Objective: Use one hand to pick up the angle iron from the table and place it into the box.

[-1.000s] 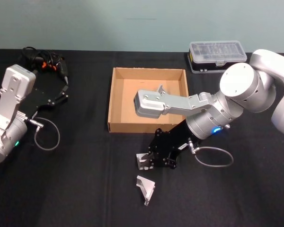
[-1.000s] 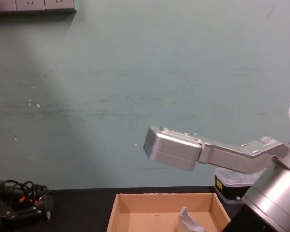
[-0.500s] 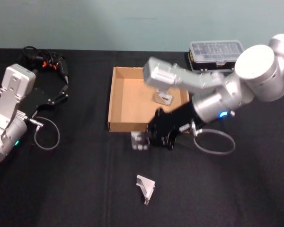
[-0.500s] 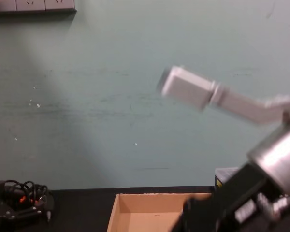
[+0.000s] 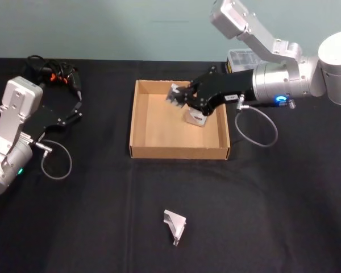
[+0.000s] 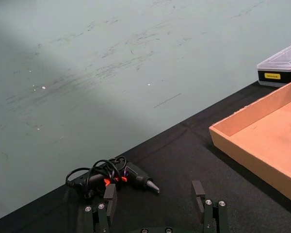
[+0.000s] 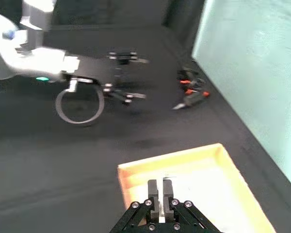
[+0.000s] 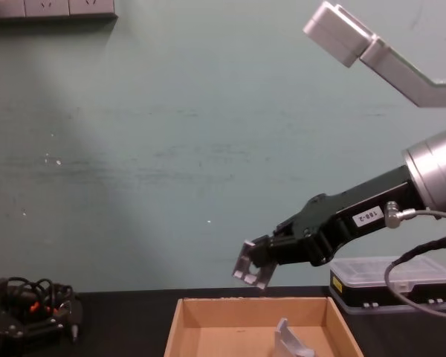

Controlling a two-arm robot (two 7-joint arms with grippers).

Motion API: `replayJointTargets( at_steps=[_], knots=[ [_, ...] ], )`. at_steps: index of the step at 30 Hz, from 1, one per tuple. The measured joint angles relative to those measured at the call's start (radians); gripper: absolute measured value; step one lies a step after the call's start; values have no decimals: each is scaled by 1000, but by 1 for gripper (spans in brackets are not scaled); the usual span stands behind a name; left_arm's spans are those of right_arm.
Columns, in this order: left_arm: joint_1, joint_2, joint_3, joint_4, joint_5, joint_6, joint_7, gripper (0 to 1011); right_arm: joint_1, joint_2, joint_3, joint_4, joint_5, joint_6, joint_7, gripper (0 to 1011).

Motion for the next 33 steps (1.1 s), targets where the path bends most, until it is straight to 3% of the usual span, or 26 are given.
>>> replayJointTargets(
  at_steps=[2,11,33],
  knots=[
    [0,0,0,0,0,0,0,1000,-8,-13,14,26,-1,4,-31,57],
    [0,0,0,0,0,0,0,1000,-13,-39,2,99,-37,18,-36,57],
    [0,0,0,0,0,0,0,1000,-59,-25,5,157,-92,39,-7,57]
  ],
)
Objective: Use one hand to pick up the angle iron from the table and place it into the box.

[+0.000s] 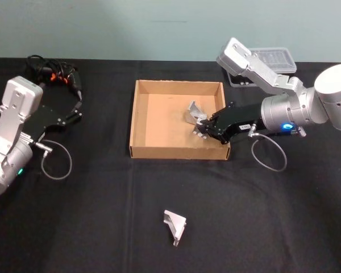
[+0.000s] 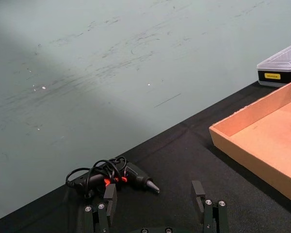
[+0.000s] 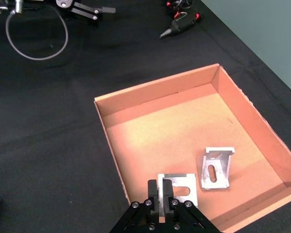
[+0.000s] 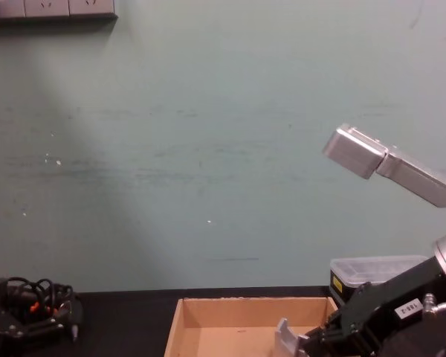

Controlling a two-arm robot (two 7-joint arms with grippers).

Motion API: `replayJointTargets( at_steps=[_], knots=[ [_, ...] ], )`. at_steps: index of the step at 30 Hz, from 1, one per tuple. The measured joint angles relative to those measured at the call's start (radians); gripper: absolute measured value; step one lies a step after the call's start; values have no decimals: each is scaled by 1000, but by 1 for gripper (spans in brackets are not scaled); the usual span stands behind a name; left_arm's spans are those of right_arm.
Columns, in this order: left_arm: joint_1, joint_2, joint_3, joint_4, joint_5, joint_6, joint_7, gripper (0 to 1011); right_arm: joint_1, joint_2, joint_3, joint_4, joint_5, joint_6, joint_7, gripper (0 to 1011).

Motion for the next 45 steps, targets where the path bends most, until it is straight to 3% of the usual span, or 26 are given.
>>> replayJointTargets(
  at_steps=[9,17,23,24,25,26,29,37,40,45],
  knots=[
    [0,0,0,0,0,0,0,1000,2,-13,5,31,-19,-3,12,64],
    [0,0,0,0,0,0,0,1000,5,-19,7,36,-32,-6,18,273],
    [0,0,0,0,0,0,0,1000,-3,-16,26,16,-35,-10,7,491],
    [0,0,0,0,0,0,0,1000,-3,-16,26,16,-35,-10,7,491],
    [0,0,0,0,0,0,0,1000,-7,-13,32,8,-34,-11,2,570],
    [0,0,0,0,0,0,0,1000,-10,-11,36,2,-33,-11,-1,570],
    [0,0,0,0,0,0,0,1000,-22,-1,54,-26,-25,-13,-14,698],
    [0,0,0,0,0,0,0,1000,-71,42,108,-133,14,-8,-45,917],
    [0,0,0,0,0,0,0,1000,-106,76,139,-215,48,3,-57,991],
    [0,0,0,0,0,0,0,1000,-150,116,175,-310,108,17,-60,1000]
  ],
)
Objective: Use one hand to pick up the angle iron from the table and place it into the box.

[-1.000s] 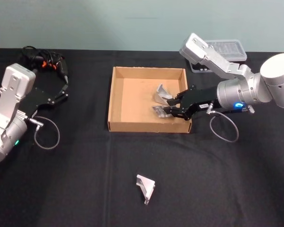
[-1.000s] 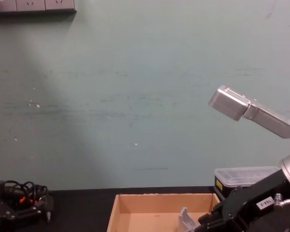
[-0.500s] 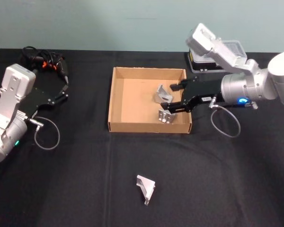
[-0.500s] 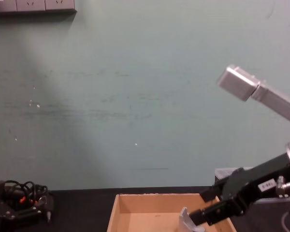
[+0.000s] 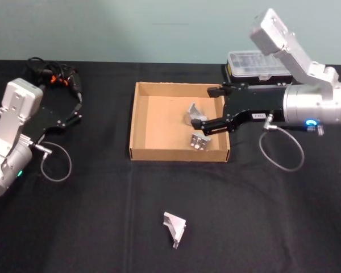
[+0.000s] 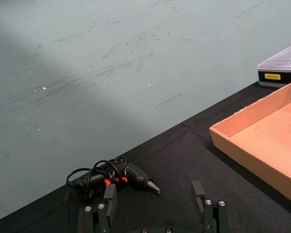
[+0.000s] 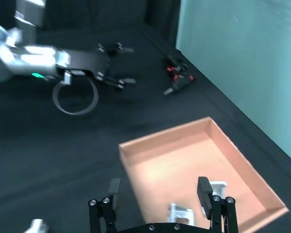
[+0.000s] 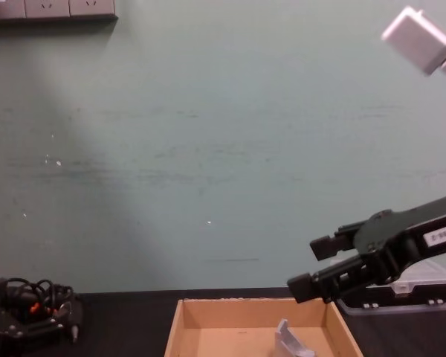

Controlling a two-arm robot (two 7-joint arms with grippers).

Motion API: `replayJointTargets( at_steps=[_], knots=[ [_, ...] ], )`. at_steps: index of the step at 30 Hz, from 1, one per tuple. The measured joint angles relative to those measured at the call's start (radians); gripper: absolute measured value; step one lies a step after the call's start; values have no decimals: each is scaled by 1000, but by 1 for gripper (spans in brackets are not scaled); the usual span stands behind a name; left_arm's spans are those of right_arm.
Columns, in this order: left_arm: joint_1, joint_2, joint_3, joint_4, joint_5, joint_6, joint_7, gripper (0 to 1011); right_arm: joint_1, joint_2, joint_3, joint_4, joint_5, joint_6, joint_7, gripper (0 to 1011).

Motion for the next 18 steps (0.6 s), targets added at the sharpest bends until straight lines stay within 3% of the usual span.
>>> replayJointTargets(
  at_steps=[9,18],
  knots=[
    [0,0,0,0,0,0,0,1000,-74,82,23,-166,103,36,27,1002],
    [0,0,0,0,0,0,0,1000,-98,137,-25,-256,130,69,64,1000]
  ],
)
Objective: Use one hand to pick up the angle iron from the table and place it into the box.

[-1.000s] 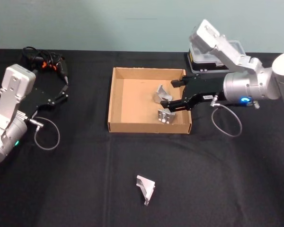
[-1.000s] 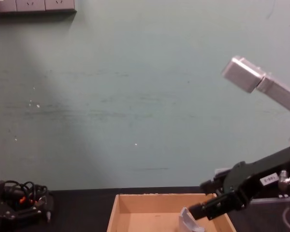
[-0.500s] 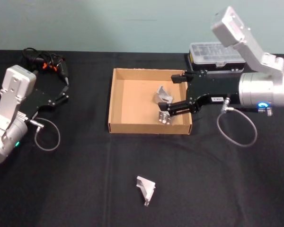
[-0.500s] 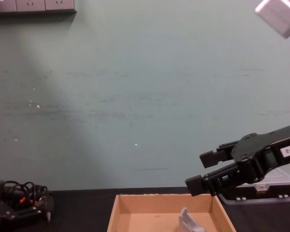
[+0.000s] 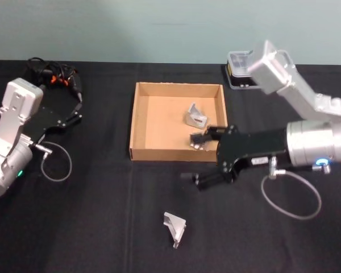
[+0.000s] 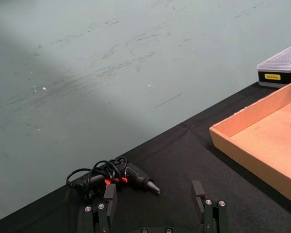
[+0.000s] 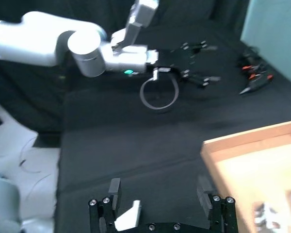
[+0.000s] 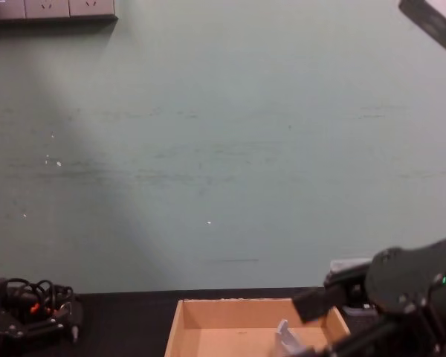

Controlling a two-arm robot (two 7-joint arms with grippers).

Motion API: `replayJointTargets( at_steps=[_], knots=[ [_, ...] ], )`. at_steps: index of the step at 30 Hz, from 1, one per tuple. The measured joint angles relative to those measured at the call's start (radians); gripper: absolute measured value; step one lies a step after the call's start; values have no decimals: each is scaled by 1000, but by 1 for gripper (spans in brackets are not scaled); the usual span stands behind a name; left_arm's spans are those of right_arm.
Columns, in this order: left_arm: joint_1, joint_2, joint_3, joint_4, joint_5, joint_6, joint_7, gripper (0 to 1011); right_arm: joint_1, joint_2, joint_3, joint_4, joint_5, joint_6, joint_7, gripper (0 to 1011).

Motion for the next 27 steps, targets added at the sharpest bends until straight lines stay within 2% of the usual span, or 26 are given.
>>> replayJointTargets(
  at_steps=[2,5,6,11,18,27],
  knots=[
    [0,0,0,0,0,0,0,1000,0,4,-13,-6,0,3,4,1002],
    [0,0,0,0,0,0,0,1000,3,7,-52,-12,-9,14,16,1000],
    [0,0,0,0,0,0,0,1000,3,7,-52,-12,-9,14,16,1002],
    [0,0,0,0,0,0,0,1000,13,6,-116,-11,-39,29,19,1002],
    [0,0,0,0,0,0,0,1000,27,2,-176,-4,-82,41,11,1000],
    [0,0,0,0,0,0,0,1000,37,-6,-216,11,-126,52,3,1002]
  ],
)
